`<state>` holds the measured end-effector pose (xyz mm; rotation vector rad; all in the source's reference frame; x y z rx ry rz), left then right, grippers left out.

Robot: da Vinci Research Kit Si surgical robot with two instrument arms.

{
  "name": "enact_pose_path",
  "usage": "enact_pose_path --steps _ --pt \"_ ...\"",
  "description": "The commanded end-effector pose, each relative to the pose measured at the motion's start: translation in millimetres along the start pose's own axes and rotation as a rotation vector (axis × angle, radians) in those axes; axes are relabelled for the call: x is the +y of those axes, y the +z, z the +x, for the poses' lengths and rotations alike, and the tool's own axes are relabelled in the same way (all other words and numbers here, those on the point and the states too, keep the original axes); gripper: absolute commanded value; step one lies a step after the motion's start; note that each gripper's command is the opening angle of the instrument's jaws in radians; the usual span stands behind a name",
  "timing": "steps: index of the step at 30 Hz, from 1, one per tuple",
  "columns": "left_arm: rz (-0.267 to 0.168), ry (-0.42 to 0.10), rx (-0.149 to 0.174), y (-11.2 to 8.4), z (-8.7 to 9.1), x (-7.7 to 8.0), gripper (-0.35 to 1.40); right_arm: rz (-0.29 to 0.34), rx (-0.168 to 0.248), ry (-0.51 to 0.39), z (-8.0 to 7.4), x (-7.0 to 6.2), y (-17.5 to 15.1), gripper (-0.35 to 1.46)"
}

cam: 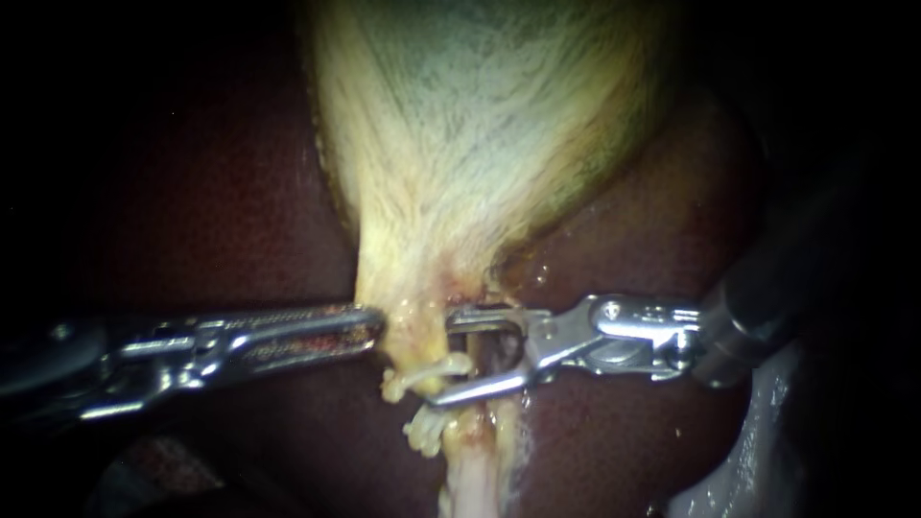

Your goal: Going back third clip left tube

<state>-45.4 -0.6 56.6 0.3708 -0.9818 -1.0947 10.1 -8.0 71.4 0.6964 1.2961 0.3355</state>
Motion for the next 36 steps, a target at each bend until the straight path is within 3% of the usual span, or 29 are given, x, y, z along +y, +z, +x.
enact_pose_path --steps 1,17,25,36 --pt "0.0 0.0 -0.001 0.1 0.1 0.2 -0.35 0.005 0.0 0.0 0.1 -0.5 -1.2 0.58" --pt "-0.003 -0.001 -0.002 0.6 0.1 1.1 -0.35 -0.056 -0.01 -0.164 3.0 -1.1 -8.6 0.6" --pt "-0.006 0.0 -0.004 1.5 0.3 1.5 -0.35 -0.056 -0.009 -0.164 3.0 -1.4 -8.6 0.6" --pt "-0.027 0.006 0.004 4.6 1.3 2.0 -0.35 -0.056 -0.009 -0.165 3.1 -1.7 -8.5 0.6"
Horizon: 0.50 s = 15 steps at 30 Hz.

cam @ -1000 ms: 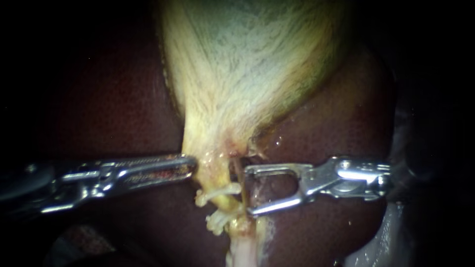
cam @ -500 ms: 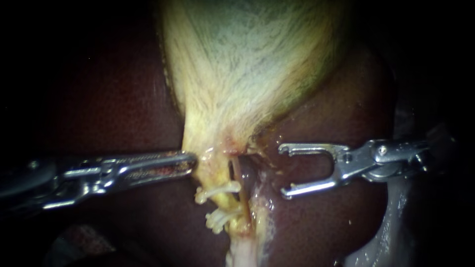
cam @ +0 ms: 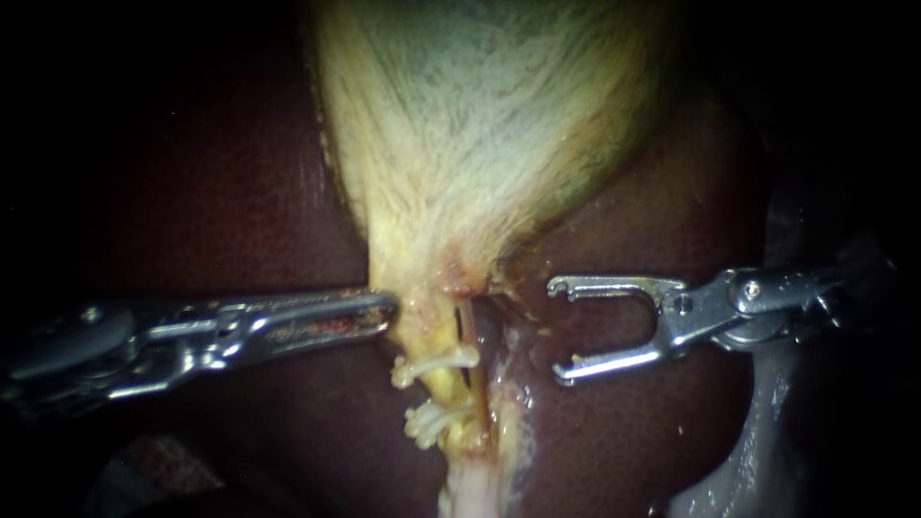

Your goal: Going back third clip left tube

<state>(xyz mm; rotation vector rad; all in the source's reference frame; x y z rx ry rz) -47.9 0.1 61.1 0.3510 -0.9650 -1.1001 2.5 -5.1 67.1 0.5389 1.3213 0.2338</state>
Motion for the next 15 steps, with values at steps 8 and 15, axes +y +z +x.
enact_pose_path --steps 8,15 --pt "-0.004 0.001 0.006 0.7 0.1 -0.2 -0.35 0.0 0.0 0.0 0.1 -0.1 0.0 0.6" --pt "-0.002 0.002 0.007 0.8 0.1 -0.2 -0.35 0.0 0.0 0.0 0.1 -0.2 0.0 0.6"
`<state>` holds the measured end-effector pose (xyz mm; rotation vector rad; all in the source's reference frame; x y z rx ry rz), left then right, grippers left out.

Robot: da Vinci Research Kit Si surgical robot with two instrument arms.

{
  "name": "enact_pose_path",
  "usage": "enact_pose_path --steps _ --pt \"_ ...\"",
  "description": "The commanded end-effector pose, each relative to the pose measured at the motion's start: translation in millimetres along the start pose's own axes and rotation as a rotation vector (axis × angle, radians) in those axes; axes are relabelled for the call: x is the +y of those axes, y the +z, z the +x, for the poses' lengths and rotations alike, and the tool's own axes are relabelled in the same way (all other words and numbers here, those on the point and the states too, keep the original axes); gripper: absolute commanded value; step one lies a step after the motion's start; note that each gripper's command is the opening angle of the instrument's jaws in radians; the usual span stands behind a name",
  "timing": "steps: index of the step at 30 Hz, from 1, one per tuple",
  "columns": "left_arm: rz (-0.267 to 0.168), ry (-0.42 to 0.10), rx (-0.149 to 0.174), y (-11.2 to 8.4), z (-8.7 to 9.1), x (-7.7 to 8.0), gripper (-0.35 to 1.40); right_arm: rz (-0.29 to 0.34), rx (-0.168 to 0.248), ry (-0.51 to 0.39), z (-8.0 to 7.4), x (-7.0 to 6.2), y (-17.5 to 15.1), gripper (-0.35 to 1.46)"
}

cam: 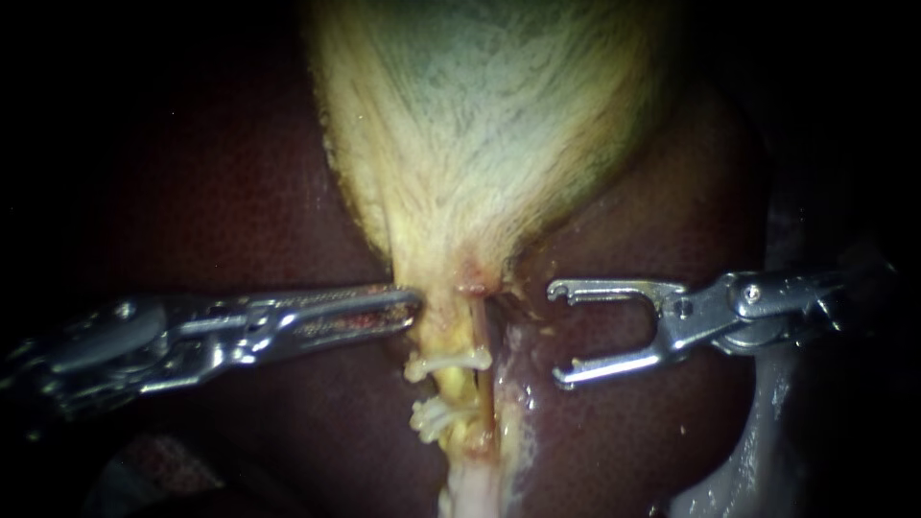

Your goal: Going back third clip left tube

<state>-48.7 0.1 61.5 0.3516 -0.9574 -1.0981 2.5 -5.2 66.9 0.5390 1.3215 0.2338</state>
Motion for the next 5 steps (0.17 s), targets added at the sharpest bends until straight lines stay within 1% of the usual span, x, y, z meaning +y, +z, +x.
enact_pose_path --steps 1,5 --pt "0.001 0.0 0.0 0.0 0.0 0.0 -0.35 0.0 0.0 0.0 0.0 0.0 0.0 0.6" --pt "0.001 0.0 0.0 0.0 0.0 0.0 -0.35 0.0 0.0 0.0 0.0 0.0 -0.1 0.6"
